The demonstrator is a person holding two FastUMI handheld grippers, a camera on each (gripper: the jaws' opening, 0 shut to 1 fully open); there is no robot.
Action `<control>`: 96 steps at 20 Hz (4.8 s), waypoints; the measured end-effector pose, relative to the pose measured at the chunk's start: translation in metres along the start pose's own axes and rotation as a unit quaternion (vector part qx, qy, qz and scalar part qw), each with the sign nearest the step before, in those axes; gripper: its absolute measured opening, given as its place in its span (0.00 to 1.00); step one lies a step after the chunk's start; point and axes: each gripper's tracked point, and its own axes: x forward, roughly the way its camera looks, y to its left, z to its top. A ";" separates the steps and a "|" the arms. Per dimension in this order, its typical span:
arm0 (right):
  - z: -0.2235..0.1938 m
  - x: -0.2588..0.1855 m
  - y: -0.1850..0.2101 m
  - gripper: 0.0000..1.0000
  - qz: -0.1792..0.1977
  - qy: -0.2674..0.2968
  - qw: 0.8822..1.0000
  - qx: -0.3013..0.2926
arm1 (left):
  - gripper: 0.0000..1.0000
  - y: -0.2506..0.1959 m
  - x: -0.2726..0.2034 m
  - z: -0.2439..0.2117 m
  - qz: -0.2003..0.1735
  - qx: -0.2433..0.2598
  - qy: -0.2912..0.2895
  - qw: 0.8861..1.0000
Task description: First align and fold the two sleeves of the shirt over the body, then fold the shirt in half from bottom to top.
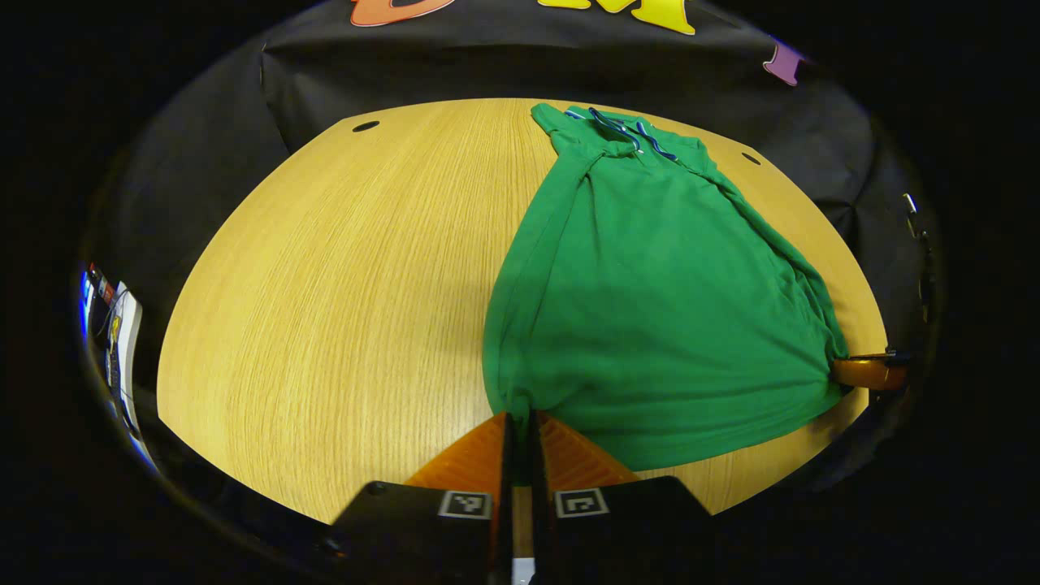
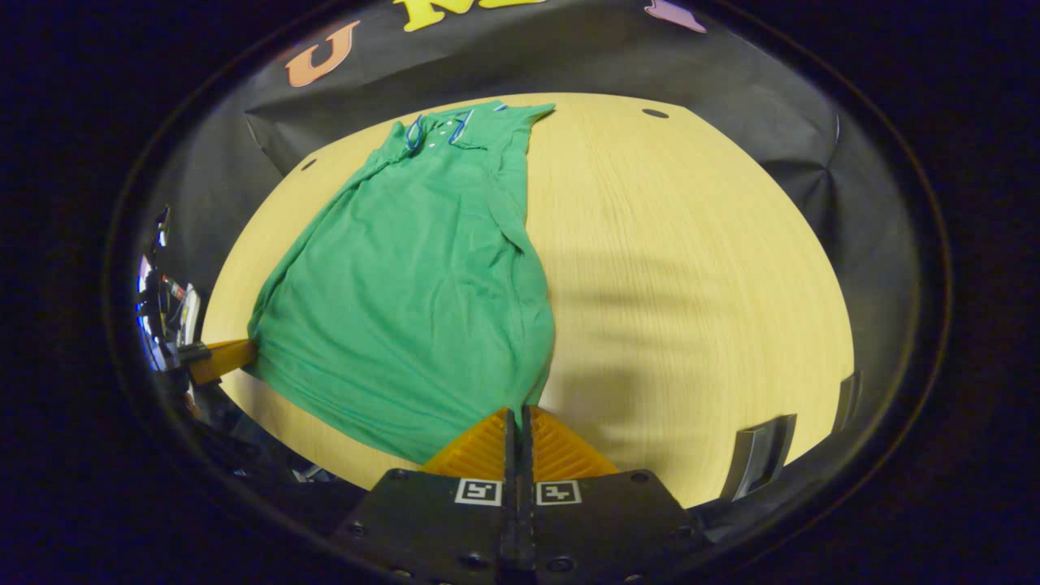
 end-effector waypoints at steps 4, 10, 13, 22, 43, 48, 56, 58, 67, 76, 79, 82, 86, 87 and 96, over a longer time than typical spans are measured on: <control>0.012 -0.010 0.000 0.00 0.001 -0.006 1.000 0.007 | 0.07 -0.007 -0.002 0.009 -0.034 -0.022 -0.002 0.999; 0.070 -0.046 0.005 0.00 0.023 -0.058 0.998 -0.003 | 0.06 -0.015 -0.027 0.068 -0.063 -0.019 -0.063 0.996; 0.114 -0.062 0.007 0.01 0.030 -0.097 0.995 -0.012 | 0.06 -0.023 -0.032 0.108 -0.069 -0.013 -0.094 0.993; 0.251 -0.082 0.011 0.00 0.040 -0.174 0.983 -0.035 | 0.06 -0.038 -0.037 0.255 -0.085 -0.031 -0.186 0.978; 0.517 0.042 0.018 0.00 0.021 -0.223 0.972 -0.064 | 0.06 -0.018 0.111 0.458 -0.046 -0.011 -0.229 0.972; 0.498 0.078 0.011 0.31 0.016 -0.189 0.981 -0.038 | 0.52 -0.017 0.143 0.441 -0.039 -0.022 -0.188 0.981; 0.473 -0.002 0.010 0.96 -0.041 -0.267 0.962 -0.031 | 0.89 -0.009 0.069 0.452 0.000 -0.030 -0.264 0.964; 0.469 -0.046 0.025 0.92 -0.044 -0.306 0.950 -0.045 | 1.00 -0.011 0.028 0.458 0.004 -0.014 -0.299 0.954; 0.419 -0.233 0.079 0.96 -0.038 -0.455 0.888 -0.052 | 1.00 -0.047 -0.171 0.449 0.022 0.015 -0.445 0.895; 0.338 -0.290 0.097 0.96 -0.048 -0.488 0.869 -0.057 | 1.00 -0.071 -0.255 0.384 0.030 0.012 -0.486 0.873; 0.337 -0.301 0.097 0.96 -0.054 -0.499 0.863 -0.057 | 1.00 -0.076 -0.260 0.382 0.032 0.019 -0.489 0.872; 0.334 -0.305 0.098 0.96 -0.054 -0.502 0.862 -0.056 | 1.00 -0.075 -0.264 0.380 0.028 0.018 -0.489 0.871; 0.332 -0.315 0.099 0.96 -0.052 -0.510 0.857 -0.047 | 1.00 -0.078 -0.265 0.376 0.019 0.017 -0.485 0.874; 0.331 -0.315 0.098 0.96 -0.052 -0.511 0.857 -0.046 | 1.00 -0.079 -0.266 0.375 0.019 0.016 -0.484 0.875; 0.327 -0.323 0.093 0.96 -0.053 -0.519 0.852 -0.038 | 1.00 -0.083 -0.274 0.369 0.022 0.024 -0.487 0.873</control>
